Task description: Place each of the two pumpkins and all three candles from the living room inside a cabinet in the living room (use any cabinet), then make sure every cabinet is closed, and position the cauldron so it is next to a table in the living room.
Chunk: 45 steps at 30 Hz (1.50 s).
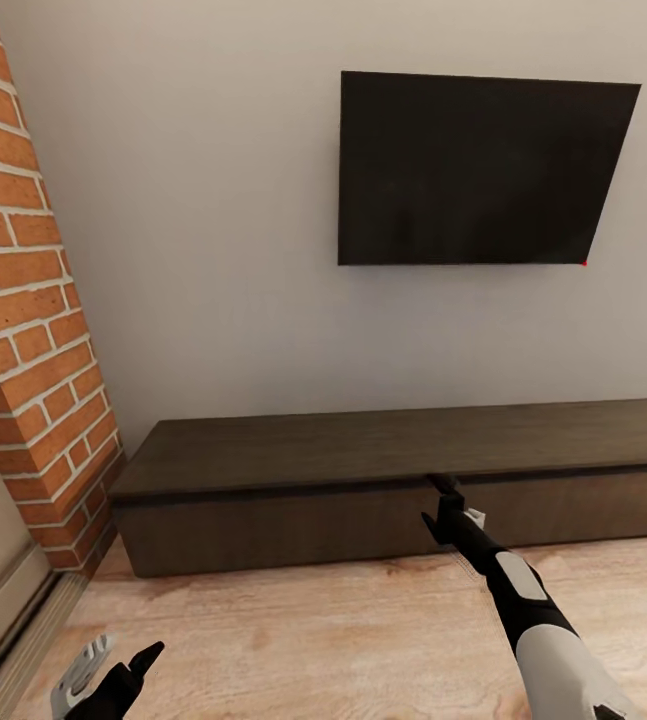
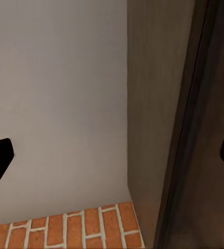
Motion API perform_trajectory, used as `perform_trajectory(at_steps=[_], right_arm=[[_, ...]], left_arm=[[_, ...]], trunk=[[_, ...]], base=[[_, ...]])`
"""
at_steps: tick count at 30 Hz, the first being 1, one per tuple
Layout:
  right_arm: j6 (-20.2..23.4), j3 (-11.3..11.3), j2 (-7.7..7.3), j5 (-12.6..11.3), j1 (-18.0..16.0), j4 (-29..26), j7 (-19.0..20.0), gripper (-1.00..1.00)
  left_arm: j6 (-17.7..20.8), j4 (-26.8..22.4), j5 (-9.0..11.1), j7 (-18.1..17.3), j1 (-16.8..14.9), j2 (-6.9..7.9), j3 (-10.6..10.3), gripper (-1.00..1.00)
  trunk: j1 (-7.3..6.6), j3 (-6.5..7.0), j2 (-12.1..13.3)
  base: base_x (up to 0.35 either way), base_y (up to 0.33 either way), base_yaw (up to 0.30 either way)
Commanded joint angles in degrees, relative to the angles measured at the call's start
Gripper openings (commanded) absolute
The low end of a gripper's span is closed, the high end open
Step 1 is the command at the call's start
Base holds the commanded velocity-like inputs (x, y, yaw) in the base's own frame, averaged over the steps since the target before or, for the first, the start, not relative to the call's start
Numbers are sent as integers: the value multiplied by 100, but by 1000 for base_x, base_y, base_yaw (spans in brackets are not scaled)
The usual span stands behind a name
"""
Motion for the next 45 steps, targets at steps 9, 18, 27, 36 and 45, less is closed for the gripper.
perform_trajectory(at_steps=[9, 18, 27, 36, 45], right_arm=[[52, -46, 8, -10, -6, -112, -2, 100], [-110, 7, -136, -47, -27, -133, -22, 100], [-183, 31, -272, -16, -35, -150, -65, 100], [-391, 172, -247, 32, -88, -119, -102, 100], [-806, 193, -233, -73, -96, 198, 210, 100]], left_arm=[[18, -10, 62, 50, 0, 10, 1, 100], [35, -8, 54, 132, -114, 72, 167, 100], [-19, -1, 46, 154, -165, 83, 231, 100], [-50, -11, 50, 153, -175, 67, 208, 100], [-52, -10, 45, 152, -180, 64, 198, 100]], trunk=[[-1, -5, -2], [153, -131, -283], [313, -300, -568], [336, -500, -580], [359, -699, -592]], base=[[0, 0, 0], [0, 0, 0], [0, 0, 0], [0, 0, 0], [0, 0, 0]])
